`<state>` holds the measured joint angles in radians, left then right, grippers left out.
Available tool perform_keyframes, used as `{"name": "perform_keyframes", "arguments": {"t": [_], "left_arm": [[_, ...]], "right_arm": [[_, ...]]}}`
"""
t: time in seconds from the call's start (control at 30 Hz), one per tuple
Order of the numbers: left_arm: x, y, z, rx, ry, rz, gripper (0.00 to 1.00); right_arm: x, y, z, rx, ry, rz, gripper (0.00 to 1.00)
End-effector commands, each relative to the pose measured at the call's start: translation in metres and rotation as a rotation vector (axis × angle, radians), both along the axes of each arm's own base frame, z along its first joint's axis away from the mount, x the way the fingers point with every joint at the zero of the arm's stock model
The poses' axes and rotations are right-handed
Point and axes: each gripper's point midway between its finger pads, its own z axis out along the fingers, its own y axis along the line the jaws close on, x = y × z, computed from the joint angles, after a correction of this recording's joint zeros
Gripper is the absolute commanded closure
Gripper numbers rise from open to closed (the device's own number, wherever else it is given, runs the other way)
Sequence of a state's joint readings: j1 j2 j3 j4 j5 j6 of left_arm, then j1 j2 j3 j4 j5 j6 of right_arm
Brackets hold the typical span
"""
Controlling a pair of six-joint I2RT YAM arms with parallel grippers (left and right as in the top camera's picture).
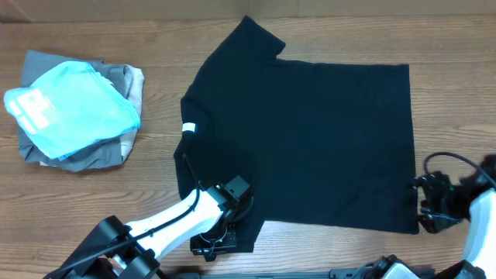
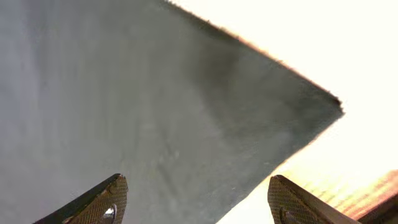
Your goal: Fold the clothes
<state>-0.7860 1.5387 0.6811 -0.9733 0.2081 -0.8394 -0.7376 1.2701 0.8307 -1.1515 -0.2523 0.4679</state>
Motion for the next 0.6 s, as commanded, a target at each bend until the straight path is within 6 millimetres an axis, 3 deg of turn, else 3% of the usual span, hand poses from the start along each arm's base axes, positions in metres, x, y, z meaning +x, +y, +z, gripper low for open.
{"name": "perform_keyframes", "arguments": {"t": [0.0,0.07,0.27,0.57], "left_arm": [[-0.003,0.002,0.002,0.002,-0.003,-0.002,0.96],[-0.003,0.002,0.002,0.002,-0.003,-0.001,0.96],[-0.003,0.002,0.002,0.004,-0.004,-0.001,0.96],[-0.002,0.003,0.002,0.004,-0.005,-0.005,0.96]], "right_arm": [[-0.019,-0.017,-0.002,-0.018,0.049,-0.103,0.24],[-0.030,-0.024,-0.005,-0.011,0.069,-0.162,0.24],[-0.039,-0.026,-0.013,0.040,0.063,-0.238,0.30],[-0.052,-0.008,-0.065,0.087,0.111,-0.322,0.22]]}}
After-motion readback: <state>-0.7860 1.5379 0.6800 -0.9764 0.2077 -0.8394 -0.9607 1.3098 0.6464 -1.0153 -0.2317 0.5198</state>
